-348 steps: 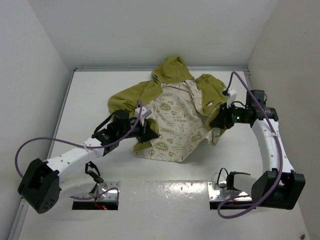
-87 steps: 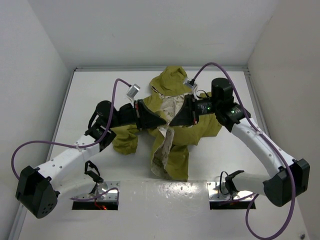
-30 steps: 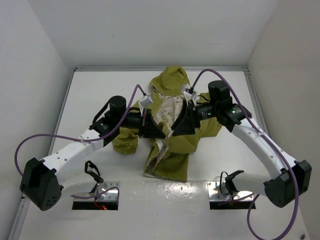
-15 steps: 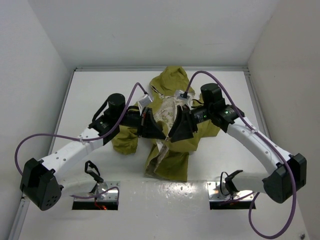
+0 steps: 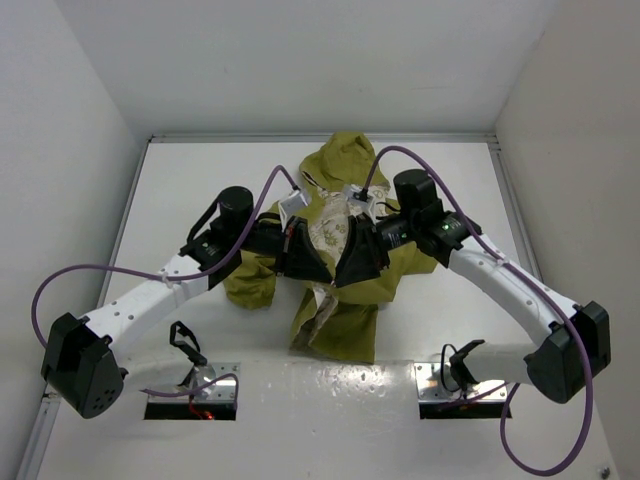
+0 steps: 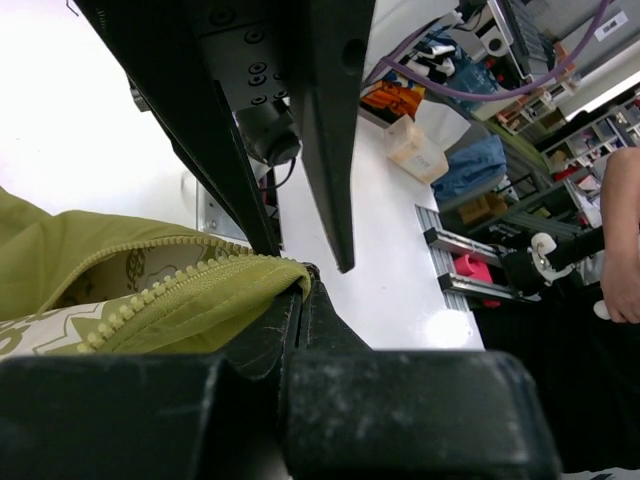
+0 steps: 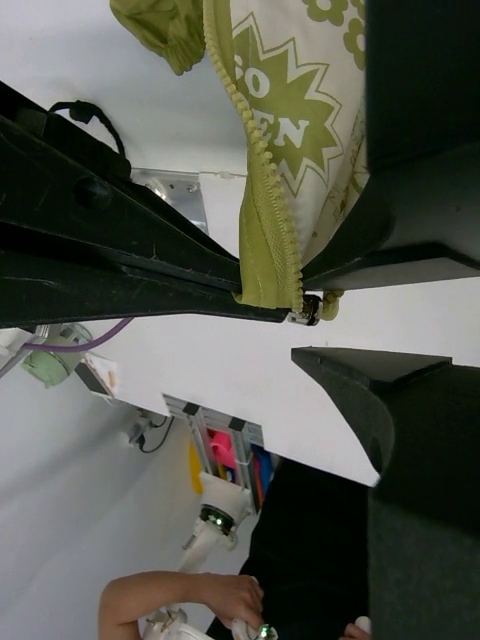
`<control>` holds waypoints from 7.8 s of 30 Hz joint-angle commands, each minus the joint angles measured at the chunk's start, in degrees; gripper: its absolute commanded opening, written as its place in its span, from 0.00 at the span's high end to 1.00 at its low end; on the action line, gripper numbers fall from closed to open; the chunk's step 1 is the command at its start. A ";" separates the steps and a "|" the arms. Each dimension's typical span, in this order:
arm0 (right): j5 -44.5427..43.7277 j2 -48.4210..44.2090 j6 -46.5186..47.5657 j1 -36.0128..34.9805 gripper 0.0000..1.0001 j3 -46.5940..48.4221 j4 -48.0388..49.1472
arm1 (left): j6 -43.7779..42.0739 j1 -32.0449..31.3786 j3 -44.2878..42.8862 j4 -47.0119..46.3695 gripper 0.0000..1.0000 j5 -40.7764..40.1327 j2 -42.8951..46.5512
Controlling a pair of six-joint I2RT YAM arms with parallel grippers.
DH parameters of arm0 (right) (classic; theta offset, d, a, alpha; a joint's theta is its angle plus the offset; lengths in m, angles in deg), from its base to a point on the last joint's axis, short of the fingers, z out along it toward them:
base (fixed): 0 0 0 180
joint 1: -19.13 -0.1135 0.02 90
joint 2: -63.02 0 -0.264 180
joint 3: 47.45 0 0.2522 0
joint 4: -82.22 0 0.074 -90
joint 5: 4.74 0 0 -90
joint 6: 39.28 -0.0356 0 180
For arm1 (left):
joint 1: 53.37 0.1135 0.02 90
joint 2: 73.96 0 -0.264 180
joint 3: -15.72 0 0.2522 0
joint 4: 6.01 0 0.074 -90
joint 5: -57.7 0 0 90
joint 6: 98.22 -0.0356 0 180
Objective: Zip up the jacket
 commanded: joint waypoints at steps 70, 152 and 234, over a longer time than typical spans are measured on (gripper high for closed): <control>6.82 2.55 -24.22 -4.38 0.94 -4.86 25.12 | -19.40 -1.99 -4.71 13.23 1.00 -23.80 5.50; -8.74 9.23 -63.42 8.02 1.00 -16.38 61.85 | 3.54 13.21 12.60 10.68 0.99 -22.40 23.09; -13.83 18.10 -78.01 -0.86 0.54 -9.17 68.37 | 4.15 8.64 14.27 2.06 1.00 -23.80 24.40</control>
